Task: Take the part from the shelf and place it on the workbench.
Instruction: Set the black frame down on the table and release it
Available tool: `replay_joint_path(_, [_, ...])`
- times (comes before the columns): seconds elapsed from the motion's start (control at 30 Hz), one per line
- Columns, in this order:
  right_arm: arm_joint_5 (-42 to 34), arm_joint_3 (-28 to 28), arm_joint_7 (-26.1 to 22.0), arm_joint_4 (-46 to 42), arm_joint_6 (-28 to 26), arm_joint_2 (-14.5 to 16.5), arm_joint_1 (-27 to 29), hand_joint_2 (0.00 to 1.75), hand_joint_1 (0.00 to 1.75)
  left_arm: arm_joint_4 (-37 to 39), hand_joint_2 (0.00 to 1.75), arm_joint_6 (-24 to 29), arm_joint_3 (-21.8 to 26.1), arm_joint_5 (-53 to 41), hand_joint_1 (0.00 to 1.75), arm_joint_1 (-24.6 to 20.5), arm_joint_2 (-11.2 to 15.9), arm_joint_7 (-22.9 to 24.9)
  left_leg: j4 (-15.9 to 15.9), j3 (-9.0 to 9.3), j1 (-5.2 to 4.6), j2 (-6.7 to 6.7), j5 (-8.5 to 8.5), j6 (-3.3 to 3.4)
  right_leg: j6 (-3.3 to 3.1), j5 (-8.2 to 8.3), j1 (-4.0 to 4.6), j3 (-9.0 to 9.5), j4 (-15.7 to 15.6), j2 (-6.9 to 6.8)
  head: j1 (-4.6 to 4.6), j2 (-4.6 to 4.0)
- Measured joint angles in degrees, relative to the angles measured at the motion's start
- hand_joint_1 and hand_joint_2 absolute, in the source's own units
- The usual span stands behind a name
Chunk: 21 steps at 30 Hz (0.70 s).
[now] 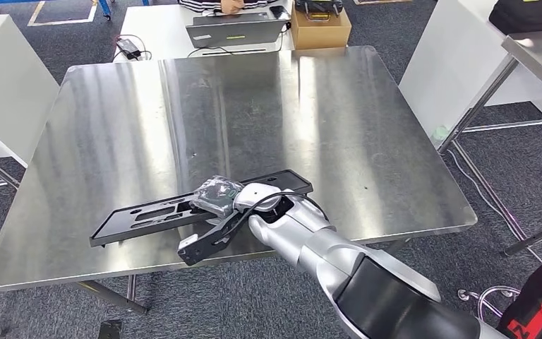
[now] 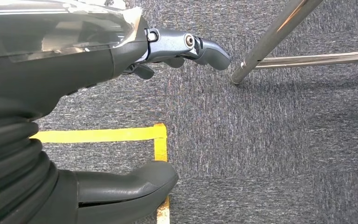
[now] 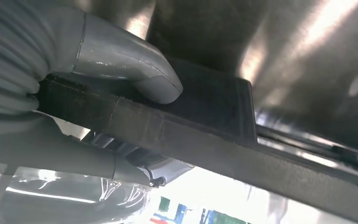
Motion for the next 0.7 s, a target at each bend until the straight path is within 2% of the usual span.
replay_joint_path(0.2, [0.65, 0.76, 5.81, 1.69, -3.00, -1.37, -0.97, 1.75, 1.75, 0.08, 1.75, 0.51, 0.00, 0.01, 0.00, 0.63, 0.20, 0.60, 0.00, 0.06, 0.06, 0.00, 0.01, 0.00, 0.00, 0.00, 0.00, 0.03, 0.00, -0.01, 0.01, 0.00])
replay_joint_path(0.4, [-0.49, -1.20, 13.30, 3.18, -5.67, -3.87, -3.79, 1.75, 1.75, 0.11, 1.75, 0.82, 0.00, 0.06, 0.00, 0.89, 0.09, 0.61, 0.03, 0.06, 0.03, 0.02, 0.03, 0.03, 0.03, 0.03, -0.02, 0.02, 0.00, 0.00, 0.01, 0.00])
replay_joint_path(0.57, [-0.72, -3.89, 19.54, 5.03, -7.03, -7.14, -6.04, 1.75, 1.75, 0.20, 1.75, 1.23, 0.00, 0.20, 0.00, 0.99, 0.01, 0.62, 0.05, 0.05, 0.01, -0.05, 0.05, 0.05, 0.06, 0.04, -0.12, 0.14, 0.00, -0.07, 0.00, 0.00])
replay_joint_path(0.7, [-1.09, -6.24, 22.36, 6.46, -7.82, -10.61, -6.86, 1.75, 1.75, 0.23, 1.75, 1.23, 0.00, -0.01, 0.00, 1.05, 0.01, 0.68, 0.07, 0.05, -0.04, -0.03, 0.07, 0.09, 0.13, 0.09, -0.12, 0.57, 0.00, -0.06, 0.00, 0.00])
